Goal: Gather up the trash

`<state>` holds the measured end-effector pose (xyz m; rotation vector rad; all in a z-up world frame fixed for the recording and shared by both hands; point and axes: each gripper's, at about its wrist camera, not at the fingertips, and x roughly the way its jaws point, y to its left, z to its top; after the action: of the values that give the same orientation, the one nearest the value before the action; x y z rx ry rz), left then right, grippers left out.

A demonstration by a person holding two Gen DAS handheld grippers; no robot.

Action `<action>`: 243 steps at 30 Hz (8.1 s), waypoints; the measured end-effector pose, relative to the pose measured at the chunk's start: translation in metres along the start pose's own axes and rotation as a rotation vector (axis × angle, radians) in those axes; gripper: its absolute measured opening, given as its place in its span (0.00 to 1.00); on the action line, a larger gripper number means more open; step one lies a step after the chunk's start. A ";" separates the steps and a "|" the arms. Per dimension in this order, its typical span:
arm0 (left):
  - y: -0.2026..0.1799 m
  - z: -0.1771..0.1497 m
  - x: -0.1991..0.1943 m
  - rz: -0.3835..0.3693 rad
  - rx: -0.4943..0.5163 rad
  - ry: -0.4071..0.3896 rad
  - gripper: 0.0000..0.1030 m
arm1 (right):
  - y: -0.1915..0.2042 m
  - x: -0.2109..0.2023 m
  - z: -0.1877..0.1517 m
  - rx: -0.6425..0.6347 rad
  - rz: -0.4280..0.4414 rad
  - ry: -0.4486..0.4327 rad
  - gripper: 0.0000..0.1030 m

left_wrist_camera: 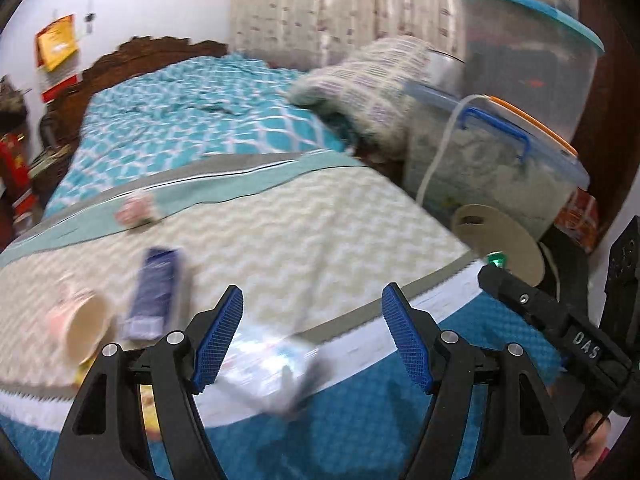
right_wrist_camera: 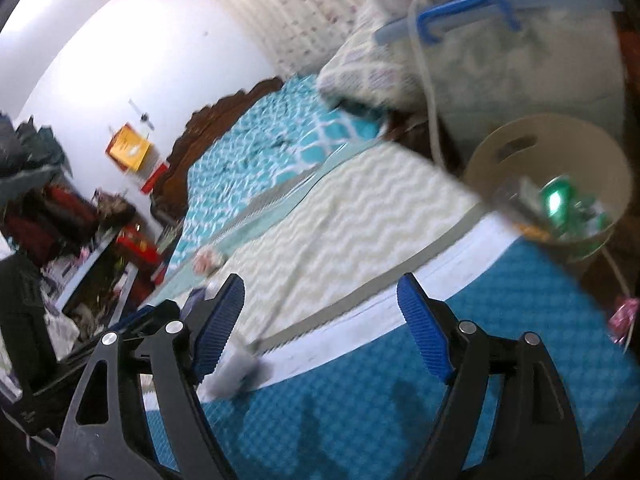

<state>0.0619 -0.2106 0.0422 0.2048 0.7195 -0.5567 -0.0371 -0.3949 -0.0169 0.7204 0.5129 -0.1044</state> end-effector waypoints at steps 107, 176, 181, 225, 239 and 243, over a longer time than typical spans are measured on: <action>0.266 -0.138 -0.046 0.450 -0.356 0.094 0.92 | 0.152 0.094 -0.148 -0.221 0.035 0.317 0.79; 0.059 -0.014 -0.015 -0.278 -0.109 0.111 0.57 | 0.035 0.000 -0.027 -0.043 0.359 0.202 0.05; -0.066 0.030 0.044 -0.434 0.072 0.198 0.57 | -0.078 -0.048 0.017 0.115 0.177 -0.011 0.05; 0.286 -0.010 0.005 0.107 -0.639 0.008 0.83 | 0.076 0.119 0.070 -0.112 0.241 0.284 0.67; 0.310 -0.030 0.075 0.267 -0.577 0.129 0.84 | 0.271 0.397 0.053 -0.268 0.079 0.673 0.88; 0.303 -0.032 0.088 0.296 -0.532 0.167 0.85 | 0.282 0.447 0.036 -0.323 -0.023 0.716 0.88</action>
<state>0.2637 0.0181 -0.0438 -0.1402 0.9550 -0.0547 0.4425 -0.1697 -0.0395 0.4175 1.1917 0.2225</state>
